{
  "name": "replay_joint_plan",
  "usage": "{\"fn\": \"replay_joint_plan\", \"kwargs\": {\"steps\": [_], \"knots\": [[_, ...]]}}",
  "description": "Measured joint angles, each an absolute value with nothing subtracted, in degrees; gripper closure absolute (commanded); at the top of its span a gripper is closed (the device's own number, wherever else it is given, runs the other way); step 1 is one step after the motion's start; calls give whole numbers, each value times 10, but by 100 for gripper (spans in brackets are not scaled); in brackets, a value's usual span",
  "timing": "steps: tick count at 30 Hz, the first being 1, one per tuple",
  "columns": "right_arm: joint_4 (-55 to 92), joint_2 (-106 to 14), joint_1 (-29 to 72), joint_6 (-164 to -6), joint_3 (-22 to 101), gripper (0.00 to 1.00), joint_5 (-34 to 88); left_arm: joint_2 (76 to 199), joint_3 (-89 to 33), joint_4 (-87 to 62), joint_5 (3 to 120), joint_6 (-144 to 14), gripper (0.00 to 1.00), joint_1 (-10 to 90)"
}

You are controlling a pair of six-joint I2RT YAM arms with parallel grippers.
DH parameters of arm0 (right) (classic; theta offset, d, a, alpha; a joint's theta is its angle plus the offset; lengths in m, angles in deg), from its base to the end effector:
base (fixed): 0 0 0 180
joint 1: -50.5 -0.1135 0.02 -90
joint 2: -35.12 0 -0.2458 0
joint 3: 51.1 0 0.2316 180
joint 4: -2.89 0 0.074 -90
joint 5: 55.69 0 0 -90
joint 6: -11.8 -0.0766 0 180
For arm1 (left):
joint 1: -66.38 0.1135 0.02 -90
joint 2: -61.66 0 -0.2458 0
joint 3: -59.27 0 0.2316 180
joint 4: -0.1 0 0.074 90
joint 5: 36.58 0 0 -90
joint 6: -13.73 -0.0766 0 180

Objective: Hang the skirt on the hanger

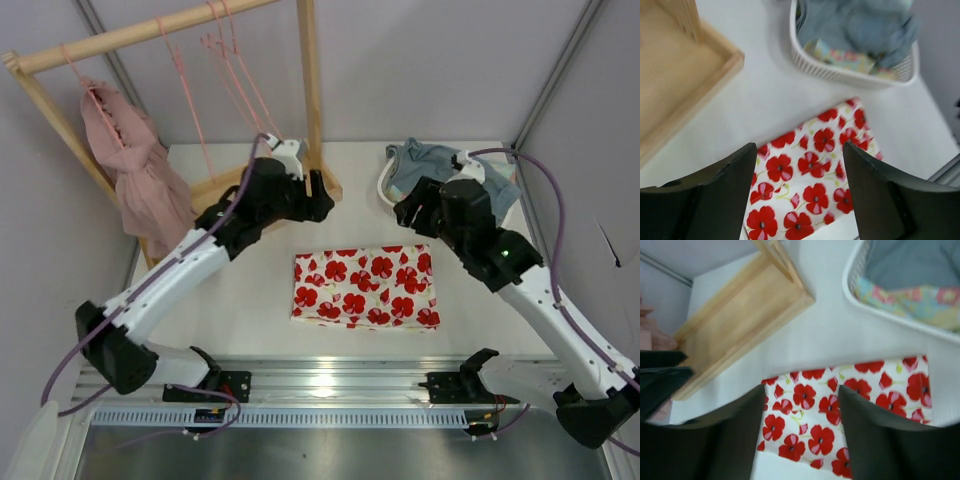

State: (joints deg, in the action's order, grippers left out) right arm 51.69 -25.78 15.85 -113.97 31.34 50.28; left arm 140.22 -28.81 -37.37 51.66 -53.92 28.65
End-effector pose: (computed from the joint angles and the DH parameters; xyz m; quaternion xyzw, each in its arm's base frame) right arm 0.2153 0.1232 0.3457 0.0806 0.8448 0.2003 0.4896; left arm 0.2645 -0.2017 0.3222 0.1068 0.8502 -0.2466 0.4527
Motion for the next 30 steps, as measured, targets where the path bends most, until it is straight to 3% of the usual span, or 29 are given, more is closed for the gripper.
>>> {"fn": "replay_joint_plan", "kwargs": {"steps": [3,6,17,24,30], "knots": [[532,-246,172,-1110,358,18,478,1354,-361,-419,514,-545,20,286],[557,-249,173,-1092,360,14,461,1304,-402,-481,489,-545,20,286],[609,-290,185,-1063,359,10,422,1277,-640,-657,233,-566,17,305],[609,-316,202,-1052,365,9,407,1320,-661,-663,161,-583,21,422],[609,-316,208,-1049,365,9,399,1402,-654,-631,161,-598,23,437]]}}
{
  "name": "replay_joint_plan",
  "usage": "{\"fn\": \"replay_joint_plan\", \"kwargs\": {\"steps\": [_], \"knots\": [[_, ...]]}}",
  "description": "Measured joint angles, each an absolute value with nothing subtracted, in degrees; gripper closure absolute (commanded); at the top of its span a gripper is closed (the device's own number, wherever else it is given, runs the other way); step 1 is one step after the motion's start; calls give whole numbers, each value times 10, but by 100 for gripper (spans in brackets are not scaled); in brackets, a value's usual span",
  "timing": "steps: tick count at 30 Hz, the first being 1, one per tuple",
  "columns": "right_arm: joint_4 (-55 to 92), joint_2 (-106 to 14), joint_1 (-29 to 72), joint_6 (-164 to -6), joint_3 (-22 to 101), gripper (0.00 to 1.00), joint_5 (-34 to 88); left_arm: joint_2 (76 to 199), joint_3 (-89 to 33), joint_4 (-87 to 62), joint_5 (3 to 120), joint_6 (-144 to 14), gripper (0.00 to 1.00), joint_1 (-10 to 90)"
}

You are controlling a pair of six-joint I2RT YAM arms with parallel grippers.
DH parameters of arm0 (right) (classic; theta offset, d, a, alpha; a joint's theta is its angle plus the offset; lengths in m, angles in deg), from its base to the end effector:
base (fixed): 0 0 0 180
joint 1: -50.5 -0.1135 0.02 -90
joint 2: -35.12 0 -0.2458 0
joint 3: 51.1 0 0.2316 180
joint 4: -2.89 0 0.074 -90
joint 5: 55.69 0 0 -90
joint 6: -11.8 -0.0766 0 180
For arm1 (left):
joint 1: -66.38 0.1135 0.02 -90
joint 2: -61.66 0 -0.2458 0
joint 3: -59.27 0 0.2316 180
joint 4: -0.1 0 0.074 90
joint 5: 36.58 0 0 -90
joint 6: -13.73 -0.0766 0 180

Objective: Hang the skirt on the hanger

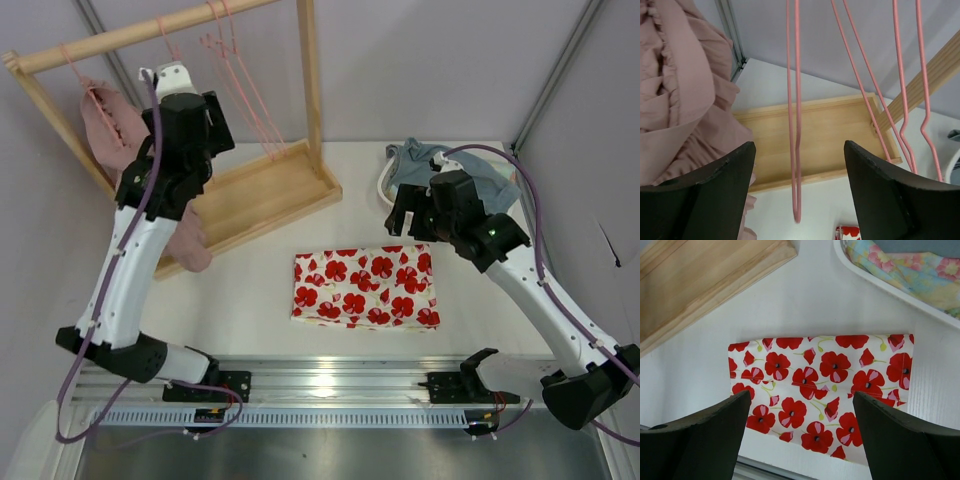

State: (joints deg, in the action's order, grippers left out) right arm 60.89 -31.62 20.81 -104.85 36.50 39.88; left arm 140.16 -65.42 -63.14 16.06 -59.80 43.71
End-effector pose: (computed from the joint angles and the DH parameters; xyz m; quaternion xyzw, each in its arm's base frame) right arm 0.2288 0.1219 0.3311 -0.0021 0.8947 0.1715 0.4125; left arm 0.2581 -0.0574 0.4819 -0.1489 0.7709 0.0540 0.6169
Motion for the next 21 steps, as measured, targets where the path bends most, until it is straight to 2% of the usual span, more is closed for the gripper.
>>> {"fn": "replay_joint_plan", "kwargs": {"steps": [7,12,21], "knots": [[611,-316,219,-1048,365,9,398,1480,-655,-607,108,-615,26,445],[615,-313,229,-1048,365,9,392,1502,-643,-574,83,-628,33,464],[620,-315,240,-1046,365,9,378,1481,-534,-475,92,-646,62,486]]}}
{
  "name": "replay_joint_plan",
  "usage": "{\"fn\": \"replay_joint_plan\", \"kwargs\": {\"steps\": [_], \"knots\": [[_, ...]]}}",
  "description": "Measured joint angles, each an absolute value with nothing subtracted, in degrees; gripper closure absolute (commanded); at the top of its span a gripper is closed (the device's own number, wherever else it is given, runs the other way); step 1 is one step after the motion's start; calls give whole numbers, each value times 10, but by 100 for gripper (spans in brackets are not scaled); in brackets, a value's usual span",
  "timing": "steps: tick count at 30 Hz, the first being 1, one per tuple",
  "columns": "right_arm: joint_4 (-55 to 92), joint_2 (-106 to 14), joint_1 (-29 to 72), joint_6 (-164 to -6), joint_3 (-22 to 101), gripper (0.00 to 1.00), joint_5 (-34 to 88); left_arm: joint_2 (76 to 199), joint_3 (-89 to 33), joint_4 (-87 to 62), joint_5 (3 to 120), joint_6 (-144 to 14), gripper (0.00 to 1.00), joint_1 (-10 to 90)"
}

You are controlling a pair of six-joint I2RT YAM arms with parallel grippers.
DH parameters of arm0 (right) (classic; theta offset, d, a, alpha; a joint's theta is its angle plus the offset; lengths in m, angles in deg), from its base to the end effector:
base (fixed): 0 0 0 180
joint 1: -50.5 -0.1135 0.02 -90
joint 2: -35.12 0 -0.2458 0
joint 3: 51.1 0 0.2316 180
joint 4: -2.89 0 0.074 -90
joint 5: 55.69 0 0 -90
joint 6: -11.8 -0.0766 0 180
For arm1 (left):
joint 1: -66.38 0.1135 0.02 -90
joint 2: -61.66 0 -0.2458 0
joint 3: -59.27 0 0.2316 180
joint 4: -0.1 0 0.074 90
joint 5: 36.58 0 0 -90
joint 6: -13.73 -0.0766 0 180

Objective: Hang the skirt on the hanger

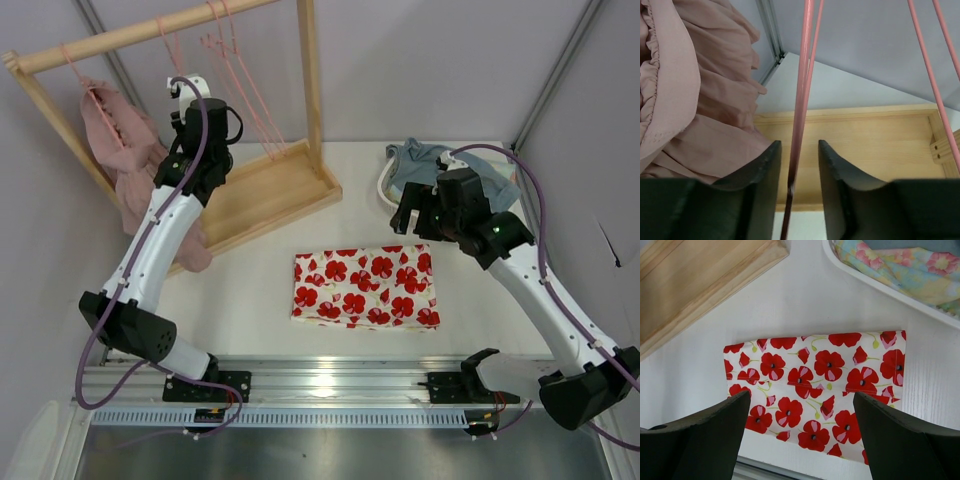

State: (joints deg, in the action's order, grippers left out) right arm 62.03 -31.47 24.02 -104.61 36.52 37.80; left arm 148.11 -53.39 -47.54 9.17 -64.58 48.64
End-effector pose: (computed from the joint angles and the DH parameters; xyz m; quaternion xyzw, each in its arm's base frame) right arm 0.2320 0.1104 0.3293 0.0128 0.8988 0.1702 0.4037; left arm 0.3330 -0.0504 0.4140 -0.1715 0.7755 0.1684 0.5838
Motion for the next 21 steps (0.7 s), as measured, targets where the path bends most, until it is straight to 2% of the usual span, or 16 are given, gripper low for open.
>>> {"fn": "replay_joint_plan", "kwargs": {"steps": [1,6,7,16,21], "knots": [[620,-316,241,-1046,366,9,377,1481,-531,-471,92,-648,69,488],[623,-334,242,-1045,374,9,367,1479,-528,-457,97,-649,87,490],[623,-338,243,-1045,377,9,365,1478,-528,-456,98,-649,99,490],[635,-360,244,-1045,413,9,361,1475,-534,-465,112,-666,100,498],[630,-361,245,-1048,428,9,358,1474,-624,-531,159,-686,100,500]]}}
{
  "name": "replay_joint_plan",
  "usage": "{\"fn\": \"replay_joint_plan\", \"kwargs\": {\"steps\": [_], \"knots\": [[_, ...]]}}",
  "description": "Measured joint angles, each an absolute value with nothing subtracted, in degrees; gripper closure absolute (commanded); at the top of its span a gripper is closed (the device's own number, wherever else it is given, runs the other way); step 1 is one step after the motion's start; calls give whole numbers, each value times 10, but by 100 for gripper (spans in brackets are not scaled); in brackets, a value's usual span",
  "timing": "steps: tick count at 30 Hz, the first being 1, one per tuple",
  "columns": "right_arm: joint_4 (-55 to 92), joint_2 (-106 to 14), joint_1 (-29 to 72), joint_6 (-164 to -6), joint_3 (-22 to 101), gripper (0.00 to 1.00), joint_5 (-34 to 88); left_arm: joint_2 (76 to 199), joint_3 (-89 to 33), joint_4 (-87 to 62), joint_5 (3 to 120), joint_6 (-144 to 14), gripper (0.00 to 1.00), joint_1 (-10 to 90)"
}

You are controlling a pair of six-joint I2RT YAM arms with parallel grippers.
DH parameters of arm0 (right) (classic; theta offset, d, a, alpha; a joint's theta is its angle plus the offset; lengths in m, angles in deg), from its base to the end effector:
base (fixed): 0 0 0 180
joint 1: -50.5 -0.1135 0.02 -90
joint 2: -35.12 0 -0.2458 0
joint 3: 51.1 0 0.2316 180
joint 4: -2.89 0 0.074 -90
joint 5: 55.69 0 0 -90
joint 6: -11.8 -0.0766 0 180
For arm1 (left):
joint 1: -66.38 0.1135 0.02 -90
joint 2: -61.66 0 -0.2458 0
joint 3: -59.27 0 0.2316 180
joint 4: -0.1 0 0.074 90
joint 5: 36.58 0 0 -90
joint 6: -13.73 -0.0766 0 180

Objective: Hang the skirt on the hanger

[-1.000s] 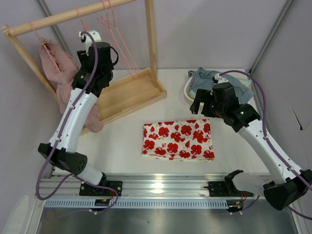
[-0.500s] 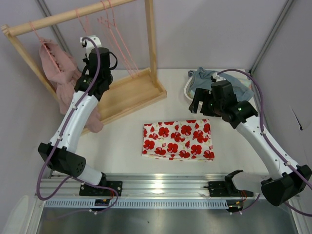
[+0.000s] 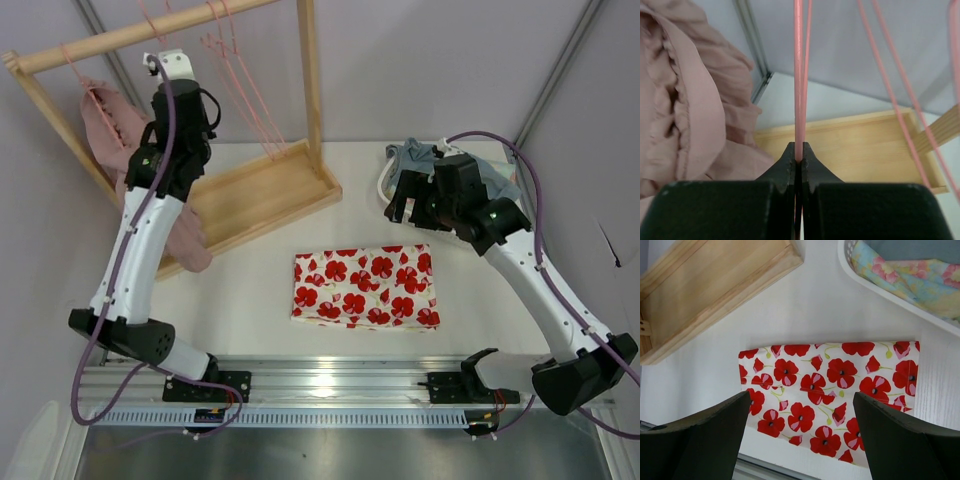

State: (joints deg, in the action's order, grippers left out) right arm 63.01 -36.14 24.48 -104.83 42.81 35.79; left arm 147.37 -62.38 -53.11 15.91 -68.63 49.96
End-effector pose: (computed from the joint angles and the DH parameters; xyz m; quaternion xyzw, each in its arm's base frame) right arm 0.2473 0.1185 0.3439 0.0105 0.8966 0.1858 0.4017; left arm 0.3180 -0.0451 0.4545 -0.1317 0.7749 0.1362 0.6031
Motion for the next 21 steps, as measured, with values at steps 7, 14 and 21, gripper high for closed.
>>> {"fn": "replay_joint_plan", "kwargs": {"steps": [7,14,21], "knots": [[630,-375,245,-1054,433,9,342,1406,-672,-623,237,-687,100,500],[630,-384,245,-1056,437,9,336,1291,-585,-695,338,-668,100,500],[606,-383,245,-1075,422,8,313,1183,-471,-740,418,-655,100,500]]}}
